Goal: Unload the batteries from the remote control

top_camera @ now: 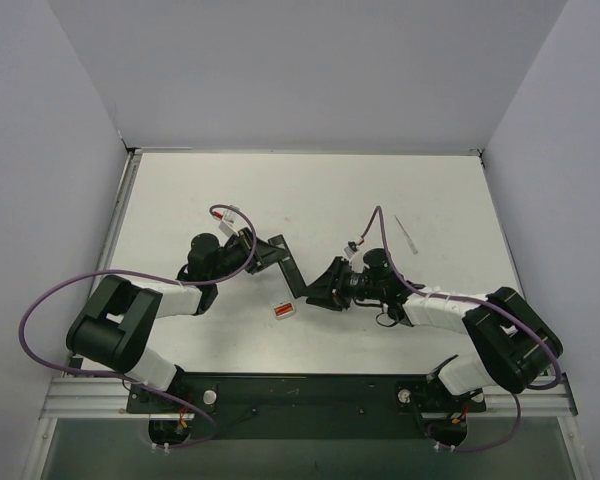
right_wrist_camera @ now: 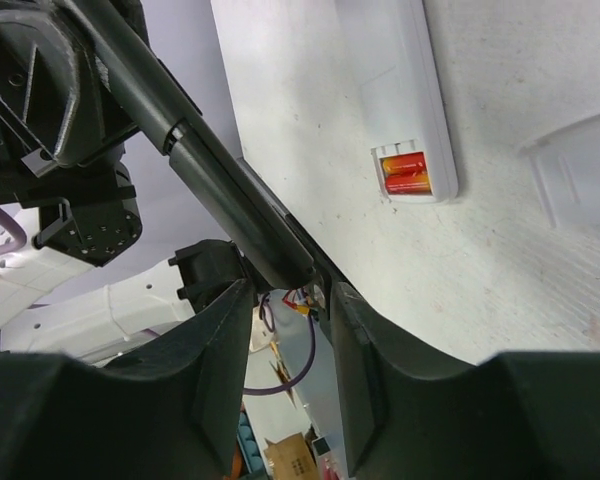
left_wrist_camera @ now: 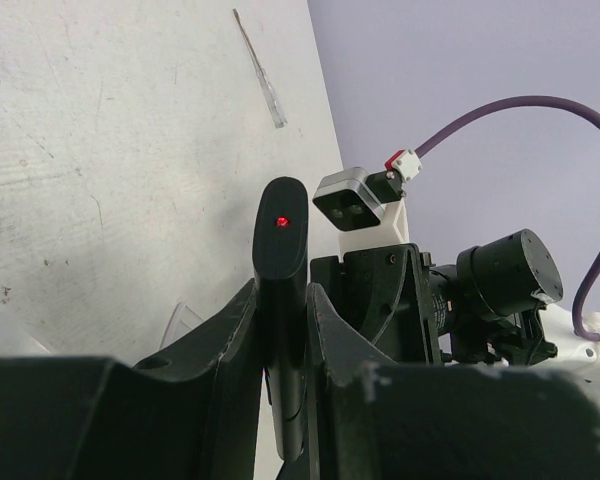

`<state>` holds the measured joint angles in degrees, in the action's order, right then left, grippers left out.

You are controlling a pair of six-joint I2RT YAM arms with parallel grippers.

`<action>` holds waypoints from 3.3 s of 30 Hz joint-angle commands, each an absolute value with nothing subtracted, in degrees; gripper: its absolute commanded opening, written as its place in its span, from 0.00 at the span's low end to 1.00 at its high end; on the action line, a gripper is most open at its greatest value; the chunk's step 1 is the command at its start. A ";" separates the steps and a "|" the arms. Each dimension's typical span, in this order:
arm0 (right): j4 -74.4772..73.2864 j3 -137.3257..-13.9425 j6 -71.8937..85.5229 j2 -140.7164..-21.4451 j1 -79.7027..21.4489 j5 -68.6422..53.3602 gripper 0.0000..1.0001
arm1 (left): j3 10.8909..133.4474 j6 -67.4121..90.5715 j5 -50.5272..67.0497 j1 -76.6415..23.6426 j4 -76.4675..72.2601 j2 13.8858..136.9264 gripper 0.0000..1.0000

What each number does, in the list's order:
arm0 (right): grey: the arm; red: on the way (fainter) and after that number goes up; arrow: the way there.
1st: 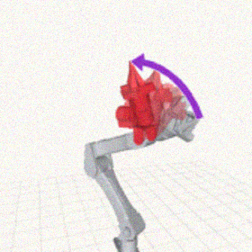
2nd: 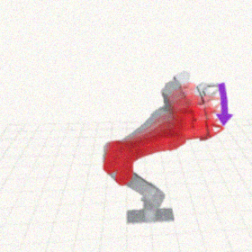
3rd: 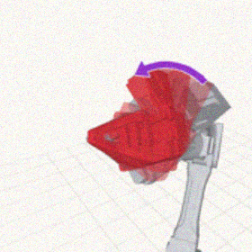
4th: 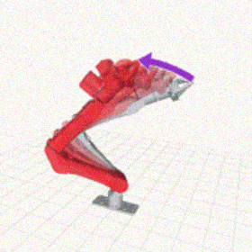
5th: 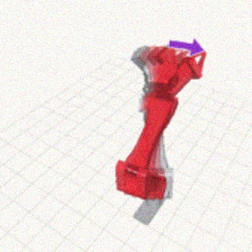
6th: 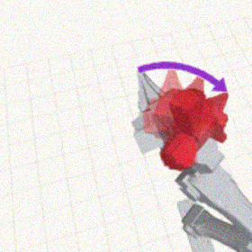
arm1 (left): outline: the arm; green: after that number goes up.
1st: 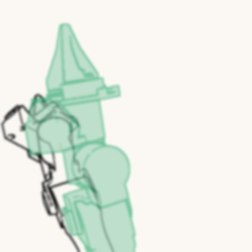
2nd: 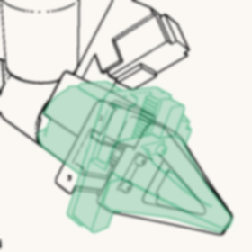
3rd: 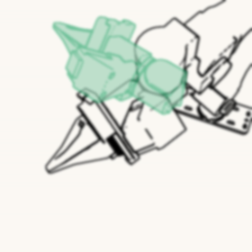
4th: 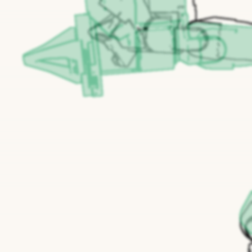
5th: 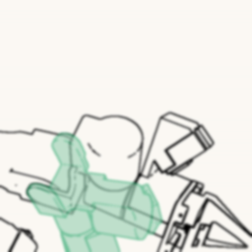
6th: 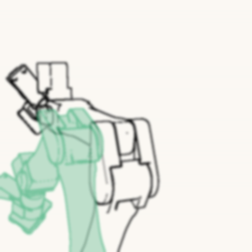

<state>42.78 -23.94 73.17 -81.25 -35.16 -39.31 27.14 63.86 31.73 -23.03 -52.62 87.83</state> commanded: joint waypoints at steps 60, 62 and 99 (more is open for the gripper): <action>-14.94 -25.49 51.25 -38.50 -28.65 -2.55 0.86 | 49.65 52.12 31.55 -39.28 -34.80 103.52 0.00; -15.64 -26.01 50.02 -37.53 -28.65 -2.72 0.86 | 51.40 52.29 31.81 -40.77 -35.07 104.76 0.06; -20.74 -46.66 28.75 -55.88 -18.91 9.15 0.84 | 62.50 42.97 23.02 -40.26 -7.02 101.36 0.84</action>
<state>-20.60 -42.11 36.14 -50.78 -23.64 6.59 63.96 43.09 26.26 -43.44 -8.69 110.06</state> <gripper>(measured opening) 0.835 0.835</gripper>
